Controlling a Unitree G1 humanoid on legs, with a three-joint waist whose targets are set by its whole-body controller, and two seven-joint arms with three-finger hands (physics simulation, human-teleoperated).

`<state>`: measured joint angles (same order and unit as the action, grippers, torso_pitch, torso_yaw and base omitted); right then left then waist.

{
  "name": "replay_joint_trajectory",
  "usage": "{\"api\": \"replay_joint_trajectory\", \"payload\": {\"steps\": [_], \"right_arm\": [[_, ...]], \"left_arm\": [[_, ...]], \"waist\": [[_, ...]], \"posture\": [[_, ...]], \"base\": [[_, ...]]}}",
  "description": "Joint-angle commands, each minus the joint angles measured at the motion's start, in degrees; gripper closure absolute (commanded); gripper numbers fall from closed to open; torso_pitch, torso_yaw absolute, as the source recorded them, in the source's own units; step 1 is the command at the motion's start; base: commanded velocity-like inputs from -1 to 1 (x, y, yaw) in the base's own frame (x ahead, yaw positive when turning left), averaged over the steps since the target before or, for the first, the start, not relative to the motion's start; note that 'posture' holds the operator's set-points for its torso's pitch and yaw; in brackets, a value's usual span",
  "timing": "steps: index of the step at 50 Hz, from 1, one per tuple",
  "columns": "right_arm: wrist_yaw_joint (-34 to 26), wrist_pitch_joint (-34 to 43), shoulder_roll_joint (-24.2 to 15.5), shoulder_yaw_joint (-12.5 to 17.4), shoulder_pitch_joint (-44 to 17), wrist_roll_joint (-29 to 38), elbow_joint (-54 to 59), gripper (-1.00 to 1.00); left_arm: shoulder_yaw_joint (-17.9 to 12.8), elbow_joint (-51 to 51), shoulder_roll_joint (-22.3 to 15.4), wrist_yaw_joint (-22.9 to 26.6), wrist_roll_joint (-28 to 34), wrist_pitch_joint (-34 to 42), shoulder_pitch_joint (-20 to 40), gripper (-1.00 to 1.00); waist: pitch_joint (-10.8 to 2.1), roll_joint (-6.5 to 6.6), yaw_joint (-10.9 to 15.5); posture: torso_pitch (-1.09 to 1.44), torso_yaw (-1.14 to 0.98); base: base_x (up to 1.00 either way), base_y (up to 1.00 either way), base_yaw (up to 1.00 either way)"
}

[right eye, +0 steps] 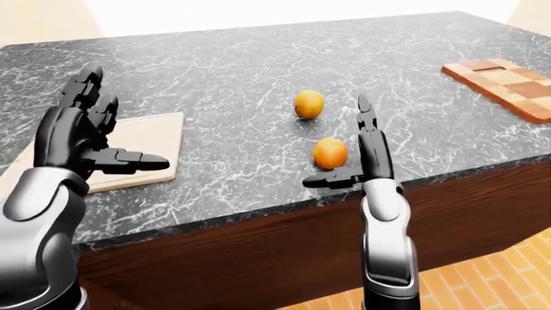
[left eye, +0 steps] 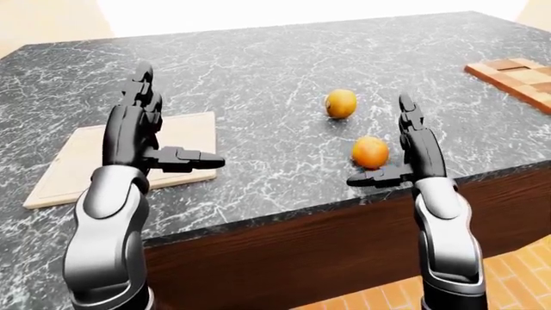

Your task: Place the tangerine and the orange on separate cutting boards.

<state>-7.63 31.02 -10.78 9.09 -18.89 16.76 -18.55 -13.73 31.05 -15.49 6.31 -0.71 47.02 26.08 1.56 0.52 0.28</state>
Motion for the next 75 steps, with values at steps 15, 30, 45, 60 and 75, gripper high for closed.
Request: {"api": "replay_joint_trajectory", "payload": {"steps": [15,30,45,60,75], "right_arm": [[0.39,-3.07,-0.60,0.60,-0.54,-0.21,-0.75,-0.67],[-0.06,-3.61,-0.62,0.72,0.30,-0.24,-0.65,-0.34],[-0.58,-3.53,-0.31,0.52,0.89,0.25,-0.94,-0.26],[-0.97,-3.61,0.04,0.55,1.62,0.26,-1.71,0.18],[-1.40,-3.78,0.09,0.18,1.45,0.97,-2.63,0.95]], "left_arm": [[-0.66,1.96,-1.46,-0.24,0.02,-2.06,0.80,-1.00],[-1.12,2.99,-1.85,-0.03,-0.17,-1.19,0.68,-1.00],[-0.93,3.05,-2.20,-0.16,-0.13,-0.14,2.08,-1.00],[-1.24,3.54,-2.07,-0.17,-0.34,-0.55,1.13,-1.00],[-1.83,4.43,-2.23,-0.12,-0.68,-0.34,0.38,-1.00]], "waist": [[-1.28,-0.26,0.07],[-1.28,-0.21,0.03],[-1.13,-0.45,0.09],[-1.27,-0.43,0.02],[-1.35,-0.27,0.04]], "posture": [[0.00,0.00],[0.00,0.00],[0.00,0.00],[0.00,0.00],[0.00,0.00]], "base": [[0.00,0.00,0.00],[0.00,0.00,0.00],[0.00,0.00,0.00],[0.00,0.00,0.00],[0.00,0.00,0.00]]}}
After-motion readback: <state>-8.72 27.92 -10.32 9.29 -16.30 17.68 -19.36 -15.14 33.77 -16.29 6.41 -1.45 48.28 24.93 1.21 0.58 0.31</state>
